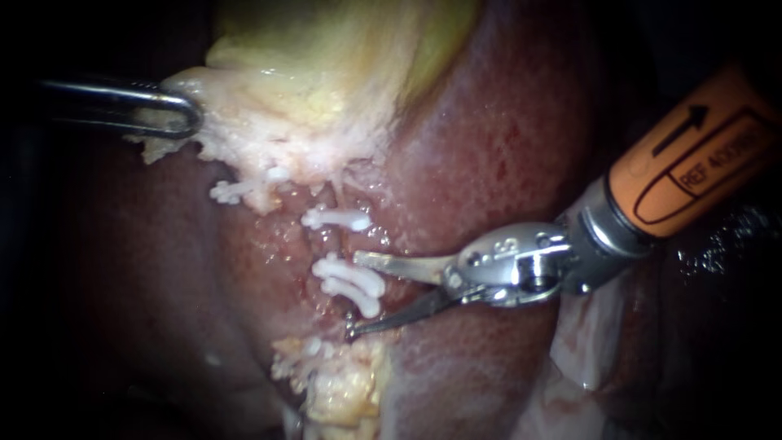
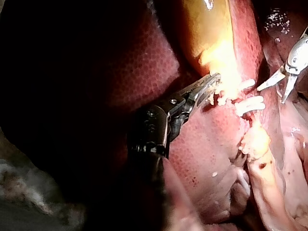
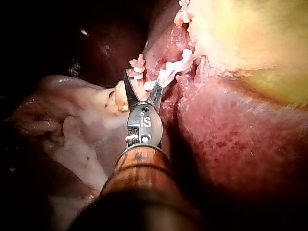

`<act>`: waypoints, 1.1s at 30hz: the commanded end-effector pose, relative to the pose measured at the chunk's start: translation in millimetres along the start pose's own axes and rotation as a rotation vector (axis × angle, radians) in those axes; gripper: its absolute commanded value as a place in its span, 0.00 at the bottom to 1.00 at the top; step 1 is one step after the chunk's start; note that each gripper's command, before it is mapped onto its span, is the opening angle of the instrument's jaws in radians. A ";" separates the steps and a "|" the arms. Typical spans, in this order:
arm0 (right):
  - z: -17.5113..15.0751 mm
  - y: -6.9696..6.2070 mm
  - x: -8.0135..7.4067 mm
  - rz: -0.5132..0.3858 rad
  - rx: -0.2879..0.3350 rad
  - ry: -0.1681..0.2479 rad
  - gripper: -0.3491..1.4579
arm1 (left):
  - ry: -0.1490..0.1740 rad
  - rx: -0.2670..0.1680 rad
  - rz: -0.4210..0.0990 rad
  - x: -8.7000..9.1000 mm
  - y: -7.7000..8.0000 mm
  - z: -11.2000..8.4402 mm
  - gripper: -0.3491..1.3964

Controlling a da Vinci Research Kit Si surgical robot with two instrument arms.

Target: Go to the cutting position right tube

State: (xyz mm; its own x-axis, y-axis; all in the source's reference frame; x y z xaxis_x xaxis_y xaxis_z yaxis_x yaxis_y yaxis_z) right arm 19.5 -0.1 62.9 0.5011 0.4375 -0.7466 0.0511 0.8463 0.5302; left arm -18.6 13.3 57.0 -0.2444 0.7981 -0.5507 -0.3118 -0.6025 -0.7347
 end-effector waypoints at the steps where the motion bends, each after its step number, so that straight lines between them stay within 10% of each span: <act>1: 0.0 0.3 -0.6 -0.002 0.000 -0.007 0.87 | 0.000 -0.001 -0.001 0.0 0.0 0.0 0.00; 20: 3.6 5.7 -4.3 -0.034 0.041 0.005 0.87 | 0.000 0.000 -0.001 0.1 0.2 -0.1 0.00; 33: 6.8 6.1 -3.4 -0.030 0.151 0.121 0.88 | 0.000 0.000 -0.002 0.1 0.2 -0.1 0.00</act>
State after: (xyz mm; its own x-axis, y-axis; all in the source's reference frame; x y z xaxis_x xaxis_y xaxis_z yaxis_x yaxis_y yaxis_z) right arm 24.1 1.5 71.4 0.3882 0.4523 -0.8029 0.2026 0.8081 0.5532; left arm -18.6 13.2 56.7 -0.2437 0.7991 -0.5495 -0.3124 -0.6011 -0.7356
